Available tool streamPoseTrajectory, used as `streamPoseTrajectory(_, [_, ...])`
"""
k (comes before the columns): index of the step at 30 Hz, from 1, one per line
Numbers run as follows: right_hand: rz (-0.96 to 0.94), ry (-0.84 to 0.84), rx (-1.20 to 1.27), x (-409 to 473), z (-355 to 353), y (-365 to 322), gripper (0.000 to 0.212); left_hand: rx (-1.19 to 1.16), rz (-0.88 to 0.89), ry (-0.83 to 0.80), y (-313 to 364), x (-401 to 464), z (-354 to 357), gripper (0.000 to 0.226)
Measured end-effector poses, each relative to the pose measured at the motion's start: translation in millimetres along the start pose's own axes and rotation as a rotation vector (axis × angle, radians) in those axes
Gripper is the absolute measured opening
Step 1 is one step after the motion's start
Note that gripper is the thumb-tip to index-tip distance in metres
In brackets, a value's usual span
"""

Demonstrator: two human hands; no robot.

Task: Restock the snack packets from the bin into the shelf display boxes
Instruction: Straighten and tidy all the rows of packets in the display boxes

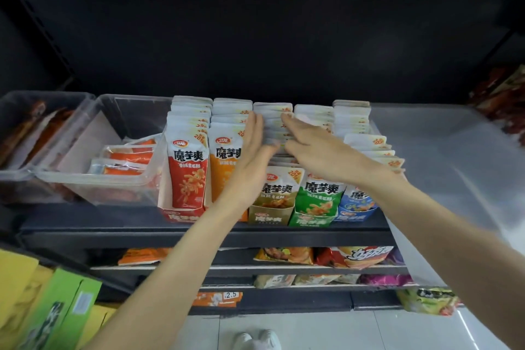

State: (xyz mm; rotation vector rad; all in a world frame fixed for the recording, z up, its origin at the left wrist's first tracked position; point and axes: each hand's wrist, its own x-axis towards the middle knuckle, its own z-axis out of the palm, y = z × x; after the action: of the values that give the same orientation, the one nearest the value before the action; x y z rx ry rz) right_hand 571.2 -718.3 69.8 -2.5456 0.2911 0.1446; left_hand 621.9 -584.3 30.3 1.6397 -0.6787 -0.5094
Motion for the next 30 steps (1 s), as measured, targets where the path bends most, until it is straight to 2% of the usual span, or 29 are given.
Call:
streamPoseTrajectory(3, [0.012, 0.005, 0.036, -3.6, -4.9, 3.7, 0.059, -0.064, -0.004, 0.022, -0.3, 3.1, -1.1, 0.056])
streamPoseTrajectory(5, [-0.007, 0.065, 0.05, -12.7, -10.5, 10.3, 0.06, -0.129, 0.009, 0.053, -1.8, 0.2, -7.2, 0.055])
streamPoseTrajectory(7, [-0.078, 0.111, -0.048, -26.3, -13.5, 14.1, 0.063, -0.104, 0.046, 0.075, -5.2, -6.1, -13.4, 0.054])
streamPoseTrajectory(9, [-0.171, 0.068, -0.247, -37.3, -7.9, 13.2, 0.071, 0.11, 0.152, 0.036, -9.1, -12.2, -18.0, 0.052])
streamPoseTrajectory(11, [-0.207, 0.007, -0.46, -35.8, 3.9, 14.0, 0.07, 0.531, 0.287, -0.032, -16.8, -10.3, -20.8, 0.053])
streamPoseTrajectory(13, [-0.163, 0.023, -0.558, -27.3, 10.3, 13.2, 0.063, 0.91, 0.362, -0.014, -24.4, 1.3, -22.7, 0.057])
streamPoseTrajectory(16, [-0.128, 0.095, -0.675, -17.2, 11.2, 10.5, 0.056, 1.166, 0.413, 0.017, -22.0, 19.0, -25.6, 0.061])
streamPoseTrajectory(19, [-0.145, 0.129, -0.724, -12.9, 8.5, 6.1, 0.056, 1.247, 0.403, -0.071, -17.6, 29.9, -32.6, 0.062])
streamPoseTrajectory(22, [-0.125, 0.077, -0.624, -6.1, -0.2, 6.6, 0.06, 1.285, 0.345, -0.11, -12.9, 31.8, -31.0, 0.069])
streamPoseTrajectory(26, [-0.102, -0.057, -0.557, 2.7, -4.0, 11.8, 0.065, 1.274, 0.259, -0.145, -6.6, 40.5, -27.3, 0.059])
streamPoseTrajectory(30, [-0.176, -0.008, -0.589, 10.7, -11.4, 17.8, 0.07, 1.314, 0.22, -0.159, -2.6, 59.0, -29.9, 0.054])
